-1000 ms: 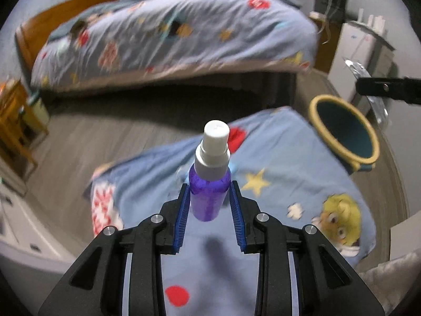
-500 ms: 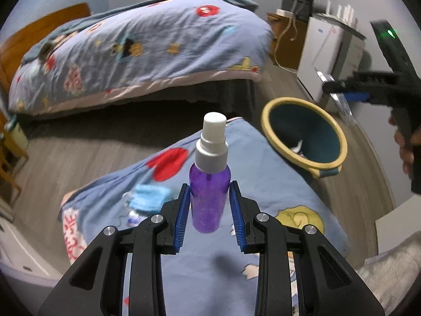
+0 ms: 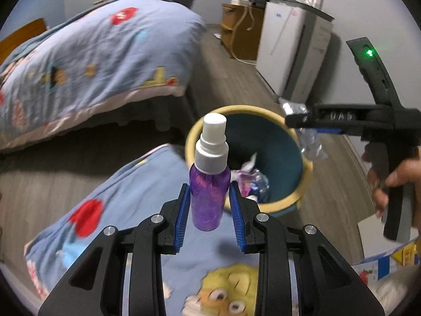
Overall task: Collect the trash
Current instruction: 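Carry the purple spray bottle and foil packet over the bin with both grippers, then open both grippers to drop the bottle and foil packet into the bin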
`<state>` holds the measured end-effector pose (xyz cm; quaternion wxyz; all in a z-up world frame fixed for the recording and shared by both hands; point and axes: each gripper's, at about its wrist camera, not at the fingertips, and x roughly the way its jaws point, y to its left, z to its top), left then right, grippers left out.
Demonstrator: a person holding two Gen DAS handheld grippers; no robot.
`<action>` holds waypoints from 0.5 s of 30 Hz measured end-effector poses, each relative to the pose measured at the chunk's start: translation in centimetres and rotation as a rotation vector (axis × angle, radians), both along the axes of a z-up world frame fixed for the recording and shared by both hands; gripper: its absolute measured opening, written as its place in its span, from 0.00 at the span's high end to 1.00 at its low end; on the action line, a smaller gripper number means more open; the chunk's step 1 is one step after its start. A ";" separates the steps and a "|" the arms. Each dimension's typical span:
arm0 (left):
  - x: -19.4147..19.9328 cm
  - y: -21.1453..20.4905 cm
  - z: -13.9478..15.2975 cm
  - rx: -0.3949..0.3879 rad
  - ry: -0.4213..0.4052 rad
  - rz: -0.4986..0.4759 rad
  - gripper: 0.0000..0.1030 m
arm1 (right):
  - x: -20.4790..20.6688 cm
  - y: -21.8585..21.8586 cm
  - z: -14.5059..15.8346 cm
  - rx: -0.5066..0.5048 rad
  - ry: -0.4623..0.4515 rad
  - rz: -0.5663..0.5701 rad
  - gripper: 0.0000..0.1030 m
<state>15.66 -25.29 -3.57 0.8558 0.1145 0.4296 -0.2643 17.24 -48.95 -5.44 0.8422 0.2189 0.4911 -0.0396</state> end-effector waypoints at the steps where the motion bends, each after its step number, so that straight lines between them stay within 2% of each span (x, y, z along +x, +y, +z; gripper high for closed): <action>1: 0.4 -0.9 -0.4 0.002 0.004 -0.005 0.69 | 0.1 -0.4 -0.6 0.015 0.012 -0.013 0.34; 9: 3.7 -4.9 -2.2 0.016 0.003 -0.023 0.69 | 0.2 -2.4 -1.9 0.123 -0.011 -0.097 0.34; 10: 4.1 -5.1 -2.3 0.022 -0.004 -0.024 0.69 | 0.3 -2.5 -1.8 0.134 -0.022 -0.105 0.32; 11: 4.3 -5.4 -2.3 0.024 -0.015 -0.025 0.67 | 0.3 -2.5 -1.7 0.140 -0.032 -0.113 0.25; 12: 4.5 -5.6 -2.4 0.029 -0.024 -0.029 0.55 | 0.3 -2.6 -1.4 0.140 -0.047 -0.121 0.17; 13: 4.6 -5.8 -2.4 0.033 -0.029 -0.029 0.48 | 0.2 -2.5 -1.2 0.135 -0.058 -0.124 0.17; 14: 4.6 -5.8 -2.3 0.032 -0.036 -0.025 0.37 | 0.5 -2.6 -1.1 0.129 -0.062 -0.126 0.16; 15: 4.5 -5.7 -2.3 0.023 -0.037 -0.027 0.33 | 0.5 -2.6 -0.9 0.122 -0.064 -0.129 0.15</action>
